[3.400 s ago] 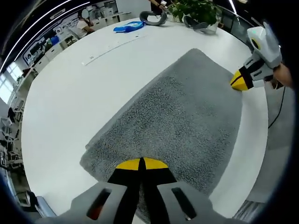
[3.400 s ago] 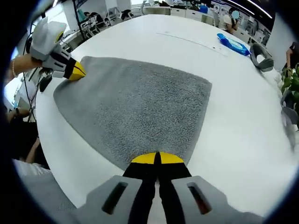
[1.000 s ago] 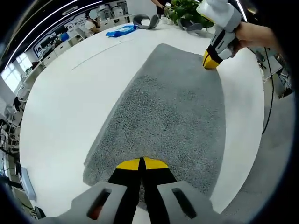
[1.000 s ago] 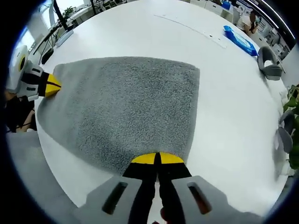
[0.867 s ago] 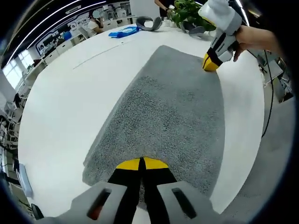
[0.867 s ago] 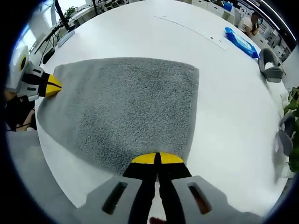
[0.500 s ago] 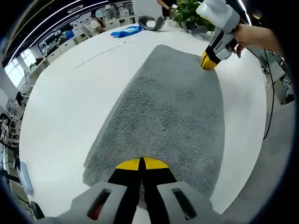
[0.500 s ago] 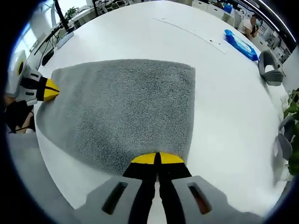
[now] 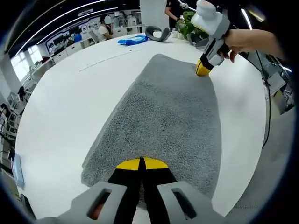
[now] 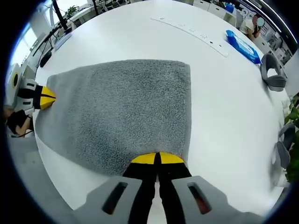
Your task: Fold the towel on the table until its edges align and the towel forms a compact rectangular stack.
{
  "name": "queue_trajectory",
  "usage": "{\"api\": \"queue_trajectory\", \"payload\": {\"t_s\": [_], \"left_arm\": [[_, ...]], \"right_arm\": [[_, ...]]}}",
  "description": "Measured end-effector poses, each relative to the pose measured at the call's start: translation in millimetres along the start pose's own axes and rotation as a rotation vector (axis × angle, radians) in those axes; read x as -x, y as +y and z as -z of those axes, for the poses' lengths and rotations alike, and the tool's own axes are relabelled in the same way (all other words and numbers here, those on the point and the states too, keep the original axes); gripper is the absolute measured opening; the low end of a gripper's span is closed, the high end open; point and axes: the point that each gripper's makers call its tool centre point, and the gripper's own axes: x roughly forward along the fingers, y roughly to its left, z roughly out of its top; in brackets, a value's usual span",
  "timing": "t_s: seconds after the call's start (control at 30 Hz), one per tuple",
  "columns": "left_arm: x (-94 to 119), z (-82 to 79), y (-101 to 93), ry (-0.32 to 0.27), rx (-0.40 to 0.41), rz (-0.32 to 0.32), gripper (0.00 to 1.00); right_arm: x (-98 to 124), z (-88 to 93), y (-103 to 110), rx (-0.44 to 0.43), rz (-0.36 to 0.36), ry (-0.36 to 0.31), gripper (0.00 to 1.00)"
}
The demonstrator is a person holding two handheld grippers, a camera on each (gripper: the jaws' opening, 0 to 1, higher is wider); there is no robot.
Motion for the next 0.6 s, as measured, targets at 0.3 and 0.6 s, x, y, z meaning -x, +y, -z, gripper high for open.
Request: {"api": "queue_trajectory", "payload": {"t_s": [0.3,0.6], "left_arm": [[-1.0,-0.4,-12.4,0.011,-0.008,0.029,0.01],[-2.6,-3.7,-26.5,0.006,-0.039,0.032,0.01]], "right_arm": [[-7.4,-17.3,-11.7,0.023,0.011,-0.001,0.0],[-12.3,-36.4,-25.7,-0.021,-0.002,-0.048,0.0]]}}
